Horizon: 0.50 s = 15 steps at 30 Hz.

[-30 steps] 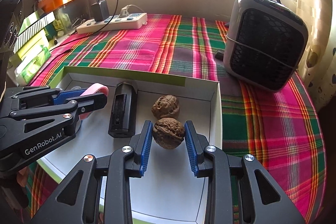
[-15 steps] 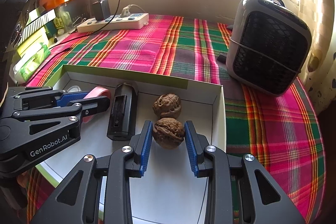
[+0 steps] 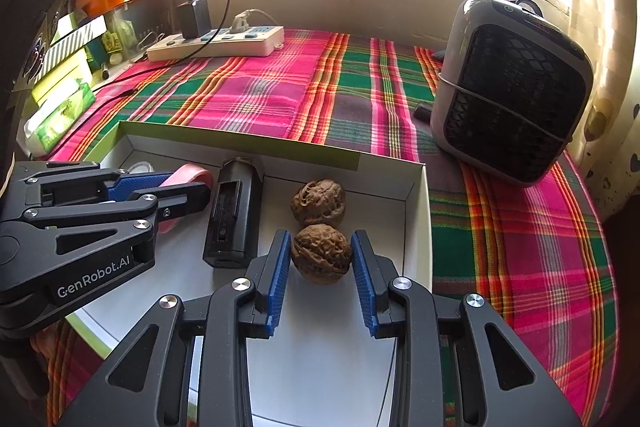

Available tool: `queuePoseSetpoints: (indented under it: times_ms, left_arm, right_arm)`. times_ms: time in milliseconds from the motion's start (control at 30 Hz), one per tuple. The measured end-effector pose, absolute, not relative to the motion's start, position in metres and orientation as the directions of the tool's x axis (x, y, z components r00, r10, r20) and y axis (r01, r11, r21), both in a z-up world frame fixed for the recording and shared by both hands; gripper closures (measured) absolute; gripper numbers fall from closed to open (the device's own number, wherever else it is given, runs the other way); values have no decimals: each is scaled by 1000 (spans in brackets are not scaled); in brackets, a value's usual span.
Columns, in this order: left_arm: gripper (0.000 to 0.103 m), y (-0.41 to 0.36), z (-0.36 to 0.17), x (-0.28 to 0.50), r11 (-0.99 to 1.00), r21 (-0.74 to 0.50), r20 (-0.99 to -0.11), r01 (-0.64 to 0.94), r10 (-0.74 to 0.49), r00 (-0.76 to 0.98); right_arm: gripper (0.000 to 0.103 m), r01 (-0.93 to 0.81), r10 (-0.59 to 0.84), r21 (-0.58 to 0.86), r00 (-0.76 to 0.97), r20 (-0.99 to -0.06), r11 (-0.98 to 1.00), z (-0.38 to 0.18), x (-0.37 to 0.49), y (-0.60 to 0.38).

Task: Organize objects
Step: 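Open the left tool to release the pink clip while the right releases the walnut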

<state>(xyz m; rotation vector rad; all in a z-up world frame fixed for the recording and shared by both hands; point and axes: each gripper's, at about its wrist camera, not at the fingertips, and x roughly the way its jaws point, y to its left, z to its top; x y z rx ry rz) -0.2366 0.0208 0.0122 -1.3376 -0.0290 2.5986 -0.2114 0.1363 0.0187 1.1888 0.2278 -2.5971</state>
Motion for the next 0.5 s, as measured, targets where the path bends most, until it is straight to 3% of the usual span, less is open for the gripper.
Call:
queuePoseSetpoints:
  times_ms: [500]
  left_arm:
    - [75, 16, 14, -231, -980, -106, -802, -168, 185, -568]
  right_arm:
    - [70, 301, -178, -24, -625, -760, -953, 19, -210, 139]
